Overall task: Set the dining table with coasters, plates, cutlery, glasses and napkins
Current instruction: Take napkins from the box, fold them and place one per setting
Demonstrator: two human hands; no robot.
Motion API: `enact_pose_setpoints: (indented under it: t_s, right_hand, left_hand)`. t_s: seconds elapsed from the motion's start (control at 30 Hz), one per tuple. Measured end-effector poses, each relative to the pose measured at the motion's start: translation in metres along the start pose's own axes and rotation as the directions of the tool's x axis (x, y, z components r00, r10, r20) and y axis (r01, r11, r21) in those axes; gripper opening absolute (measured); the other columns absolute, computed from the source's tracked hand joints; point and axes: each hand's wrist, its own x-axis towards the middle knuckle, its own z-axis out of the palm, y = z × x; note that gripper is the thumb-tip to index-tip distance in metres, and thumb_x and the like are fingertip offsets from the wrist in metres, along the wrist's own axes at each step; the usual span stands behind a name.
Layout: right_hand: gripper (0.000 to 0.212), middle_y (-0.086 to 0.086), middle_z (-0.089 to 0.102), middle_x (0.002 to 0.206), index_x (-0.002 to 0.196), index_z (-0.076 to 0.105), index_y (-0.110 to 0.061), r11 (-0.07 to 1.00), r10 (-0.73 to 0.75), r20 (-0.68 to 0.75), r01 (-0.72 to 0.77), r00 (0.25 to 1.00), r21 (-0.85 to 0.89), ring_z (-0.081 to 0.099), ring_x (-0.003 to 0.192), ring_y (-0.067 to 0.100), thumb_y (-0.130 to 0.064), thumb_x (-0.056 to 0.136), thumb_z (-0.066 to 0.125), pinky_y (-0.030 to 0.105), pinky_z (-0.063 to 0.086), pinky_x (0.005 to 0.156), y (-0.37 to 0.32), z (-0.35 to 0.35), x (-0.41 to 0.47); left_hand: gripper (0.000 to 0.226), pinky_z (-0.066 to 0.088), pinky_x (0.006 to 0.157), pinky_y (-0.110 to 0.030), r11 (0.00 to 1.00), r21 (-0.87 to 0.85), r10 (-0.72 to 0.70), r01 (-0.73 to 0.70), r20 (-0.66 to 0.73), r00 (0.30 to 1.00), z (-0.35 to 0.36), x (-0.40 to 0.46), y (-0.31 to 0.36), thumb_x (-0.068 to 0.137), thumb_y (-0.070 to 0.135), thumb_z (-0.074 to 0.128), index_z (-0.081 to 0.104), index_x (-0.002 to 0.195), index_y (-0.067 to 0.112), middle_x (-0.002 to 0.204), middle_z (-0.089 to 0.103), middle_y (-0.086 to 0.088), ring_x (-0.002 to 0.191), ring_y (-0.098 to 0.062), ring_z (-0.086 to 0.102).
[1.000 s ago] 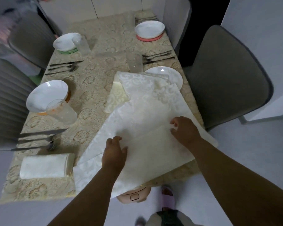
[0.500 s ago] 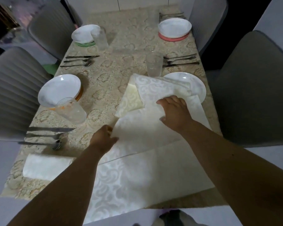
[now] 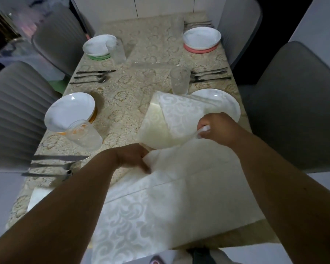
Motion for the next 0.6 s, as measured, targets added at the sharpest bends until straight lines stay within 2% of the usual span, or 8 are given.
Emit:
enact_pose_setpoints:
  t_s: [0.03, 0.1, 0.17, 0.23, 0.33, 0.43, 0.53, 0.6]
  right_hand:
    - [0.016, 0.002, 0.068, 0.09, 0.086, 0.073, -0.011, 0.999, 0.032, -0.014, -0.032, 0.999, -0.004, 0.06, 0.085, 0.018, -0.025, 0.079, 0.074, 0.031, 0.048, 0.079, 0.002, -0.001, -0.003]
    - [0.019, 0.004, 0.066, 0.091, 0.087, 0.07, -0.01, 0.995, 0.075, -0.063, -0.079, 0.995, -0.057, 0.057, 0.084, 0.018, -0.028, 0.083, 0.072, 0.028, 0.042, 0.075, 0.006, -0.002, -0.008]
    - [0.02, 0.005, 0.064, 0.093, 0.091, 0.069, -0.011, 0.98, 0.103, -0.166, -0.129, 0.981, -0.152, 0.056, 0.084, 0.018, -0.031, 0.088, 0.065, 0.028, 0.039, 0.079, 0.009, -0.006, -0.015]
    - [0.023, 0.007, 0.065, 0.099, 0.096, 0.07, -0.011, 0.962, 0.105, -0.314, -0.176, 0.944, -0.21, 0.06, 0.089, 0.023, -0.032, 0.09, 0.062, 0.034, 0.042, 0.088, 0.012, -0.01, -0.02]
    - [0.027, 0.014, 0.066, 0.107, 0.105, 0.07, -0.008, 0.947, 0.106, -0.437, -0.225, 0.893, -0.23, 0.062, 0.098, 0.03, -0.029, 0.089, 0.064, 0.04, 0.044, 0.095, 0.014, -0.013, -0.026]
    - [0.025, 0.015, 0.067, 0.103, 0.101, 0.071, -0.008, 0.939, 0.073, -0.464, -0.217, 0.883, -0.267, 0.062, 0.096, 0.031, -0.028, 0.088, 0.065, 0.044, 0.045, 0.094, 0.013, -0.012, -0.035]
    - [0.021, 0.014, 0.07, 0.096, 0.095, 0.073, -0.008, 0.926, 0.064, -0.484, -0.233, 0.873, -0.298, 0.064, 0.089, 0.03, -0.026, 0.087, 0.067, 0.043, 0.047, 0.089, 0.01, -0.002, -0.051]
    - [0.019, 0.011, 0.069, 0.099, 0.098, 0.072, -0.011, 0.911, 0.086, -0.51, -0.275, 0.856, -0.307, 0.062, 0.093, 0.028, -0.025, 0.086, 0.068, 0.04, 0.043, 0.09, 0.009, 0.009, -0.061]
  left_hand:
    - [0.025, 0.045, 0.074, -0.016, 0.979, 0.197, -0.051, 0.057, -0.035, 0.998, -0.005, -0.002, -0.001, 0.072, 0.016, 0.081, 0.071, 0.095, 0.019, 0.088, 0.066, 0.008, 0.095, -0.016, 0.061]
    - [0.041, 0.04, 0.086, -0.026, 0.839, 0.512, -0.135, 0.182, -0.128, 0.983, -0.018, -0.007, -0.009, 0.074, 0.035, 0.079, 0.067, 0.11, 0.019, 0.099, 0.062, 0.005, 0.108, -0.019, 0.056]
    - [0.049, 0.034, 0.096, -0.036, 0.672, 0.685, -0.12, 0.281, -0.274, 0.954, -0.031, -0.012, -0.017, 0.076, 0.05, 0.073, 0.064, 0.116, 0.024, 0.109, 0.062, 0.003, 0.116, -0.021, 0.051]
    - [0.045, 0.034, 0.094, -0.037, 0.586, 0.725, -0.009, 0.362, -0.441, 0.898, -0.046, -0.016, -0.021, 0.079, 0.057, 0.065, 0.065, 0.11, 0.025, 0.108, 0.062, 0.001, 0.114, -0.022, 0.049]
    - [0.035, 0.033, 0.091, -0.035, 0.614, 0.695, 0.206, 0.375, -0.6, 0.773, -0.059, -0.021, -0.015, 0.083, 0.056, 0.061, 0.065, 0.09, 0.022, 0.094, 0.063, -0.001, 0.106, -0.024, 0.051]
    - [0.032, 0.033, 0.086, -0.036, 0.63, 0.699, 0.334, 0.338, -0.637, 0.695, -0.054, -0.028, -0.012, 0.083, 0.052, 0.064, 0.061, 0.079, 0.02, 0.088, 0.066, -0.006, 0.103, -0.029, 0.053]
    - [0.033, 0.033, 0.083, -0.036, 0.644, 0.715, 0.405, 0.273, -0.621, 0.671, -0.037, -0.032, -0.019, 0.082, 0.048, 0.066, 0.056, 0.072, 0.019, 0.086, 0.066, -0.008, 0.102, -0.03, 0.054]
    - [0.033, 0.033, 0.081, -0.036, 0.66, 0.707, 0.419, 0.253, -0.626, 0.658, -0.026, -0.034, -0.029, 0.083, 0.047, 0.066, 0.054, 0.071, 0.02, 0.085, 0.067, -0.008, 0.1, -0.031, 0.055]
